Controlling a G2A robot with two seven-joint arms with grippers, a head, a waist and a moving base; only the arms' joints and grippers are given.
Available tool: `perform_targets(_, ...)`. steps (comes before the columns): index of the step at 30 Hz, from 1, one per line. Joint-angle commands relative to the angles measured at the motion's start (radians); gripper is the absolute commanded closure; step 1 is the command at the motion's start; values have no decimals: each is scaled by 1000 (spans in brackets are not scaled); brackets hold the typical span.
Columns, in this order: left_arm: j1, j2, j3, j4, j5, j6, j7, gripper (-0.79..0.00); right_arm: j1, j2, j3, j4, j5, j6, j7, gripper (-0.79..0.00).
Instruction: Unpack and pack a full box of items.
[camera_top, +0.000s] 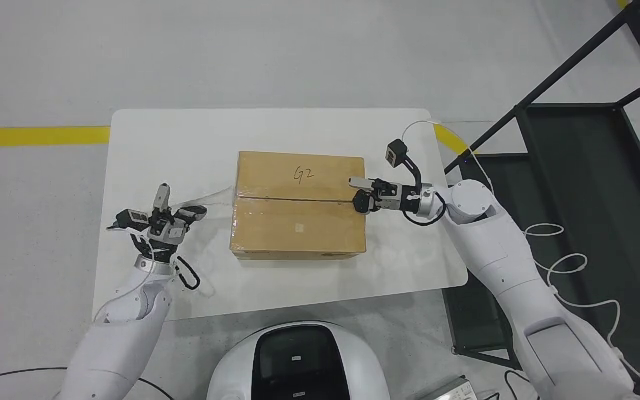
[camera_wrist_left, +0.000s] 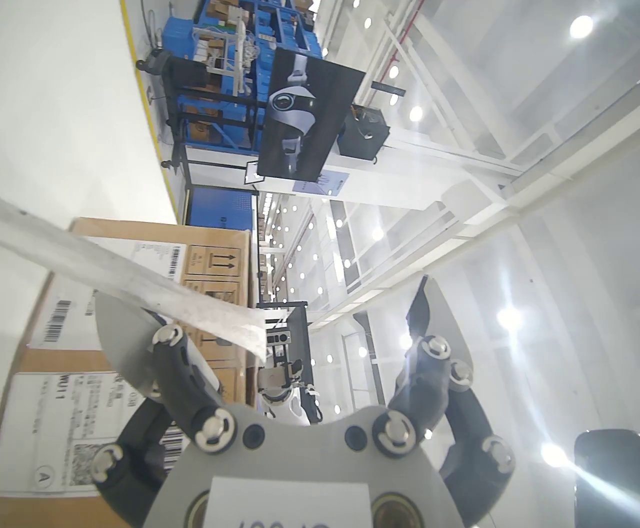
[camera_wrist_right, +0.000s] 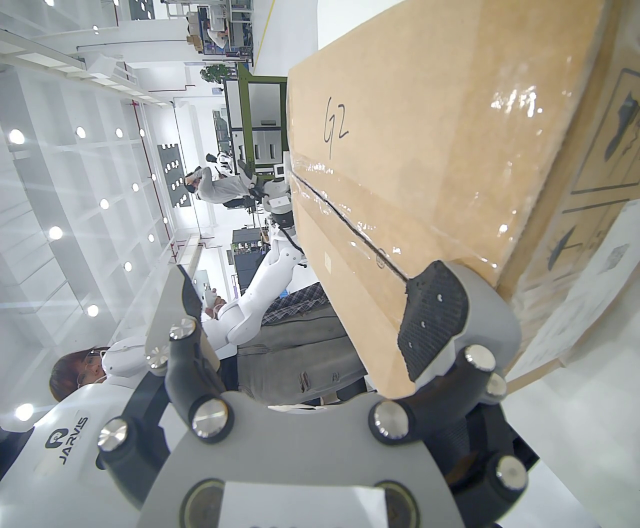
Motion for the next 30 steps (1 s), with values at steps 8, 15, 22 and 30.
perform_targets(8, 7, -8, -12, -114, 137, -47, -6, -785, 0, 0, 0, 0, 0, 0, 0, -785)
perform_targets(15, -43, -27, 36, -145, 251, -36, 4, -785, 0, 0, 0, 0, 0, 0, 0, -785)
perform_targets(22, -77, -41, 73, -152, 359, -16, -2, -785, 0, 0, 0, 0, 0, 0, 0, -785)
perform_targets(30, -97, -48, 85, -168, 475, 2, -22, -785, 0, 0, 0, 0, 0, 0, 0, -785)
